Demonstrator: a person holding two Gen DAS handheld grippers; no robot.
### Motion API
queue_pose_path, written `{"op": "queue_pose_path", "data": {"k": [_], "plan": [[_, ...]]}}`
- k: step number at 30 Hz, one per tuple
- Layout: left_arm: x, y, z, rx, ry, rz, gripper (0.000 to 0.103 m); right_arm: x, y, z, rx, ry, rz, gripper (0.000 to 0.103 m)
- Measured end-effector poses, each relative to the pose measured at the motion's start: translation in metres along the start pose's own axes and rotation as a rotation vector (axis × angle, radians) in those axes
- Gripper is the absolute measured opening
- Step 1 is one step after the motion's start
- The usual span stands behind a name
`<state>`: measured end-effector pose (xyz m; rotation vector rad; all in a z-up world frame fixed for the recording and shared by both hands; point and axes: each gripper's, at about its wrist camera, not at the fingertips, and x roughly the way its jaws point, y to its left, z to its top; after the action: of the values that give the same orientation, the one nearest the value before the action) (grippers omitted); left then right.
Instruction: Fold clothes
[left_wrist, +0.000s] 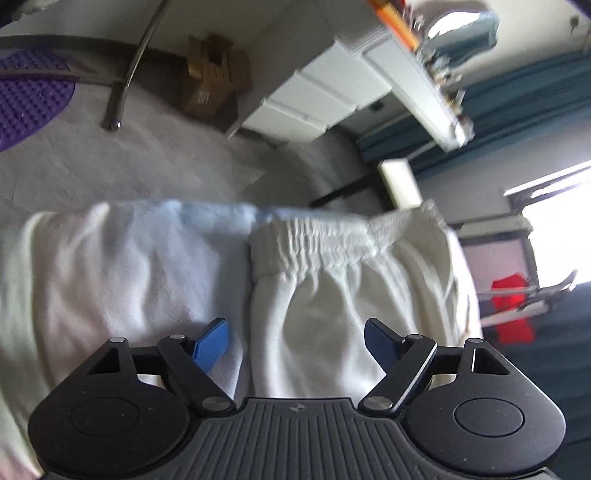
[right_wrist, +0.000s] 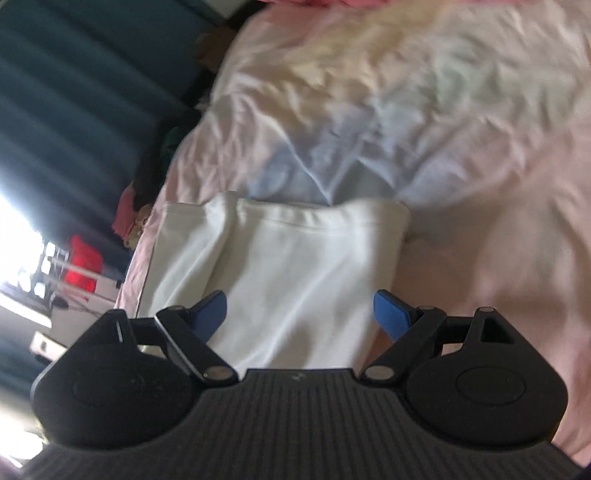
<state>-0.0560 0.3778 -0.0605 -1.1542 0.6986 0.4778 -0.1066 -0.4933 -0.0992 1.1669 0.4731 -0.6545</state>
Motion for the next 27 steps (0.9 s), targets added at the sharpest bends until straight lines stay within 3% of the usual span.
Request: {"op": "queue_pose_path", "data": {"k": [7,11,15,18,19,20,22,25,27], "plan": [[0.025,-0.006,-0.004,-0.017,0.067,-0.026,0.085,0.012,-0.034,0.000,0.245,-0.008,-0.045,0.087],[0.026,-0.009,-0.005,-0.033,0.065,-0.125,0.077,0.021,-0.046,0.001,0.363,-0.040,-0.015,0.089],[0.024,-0.010,-0.004,-0.063,0.047,-0.261,0.075,0.032,-0.035,0.002,0.313,-0.040,0.001,0.089],[0.031,-0.007,-0.006,-0.088,0.063,-0.225,0.075,0.036,-0.026,0.003,0.270,-0.054,-0.002,0.069],[0.037,-0.004,-0.006,-0.105,0.082,-0.199,0.075,0.036,-0.025,0.004,0.260,-0.060,-0.008,0.057],[0.043,0.000,-0.006,-0.126,0.104,-0.182,0.071,0.037,-0.023,0.004,0.249,-0.066,-0.014,0.033],[0.051,0.005,-0.005,-0.156,0.132,-0.156,0.067,0.038,-0.024,0.005,0.249,-0.080,-0.032,0.009],[0.046,0.000,-0.003,-0.122,0.125,-0.148,0.067,0.031,-0.023,0.006,0.238,-0.122,-0.015,0.007],[0.044,-0.003,-0.004,-0.106,0.114,-0.126,0.054,0.025,-0.018,0.007,0.214,-0.154,0.004,0.007]]}}
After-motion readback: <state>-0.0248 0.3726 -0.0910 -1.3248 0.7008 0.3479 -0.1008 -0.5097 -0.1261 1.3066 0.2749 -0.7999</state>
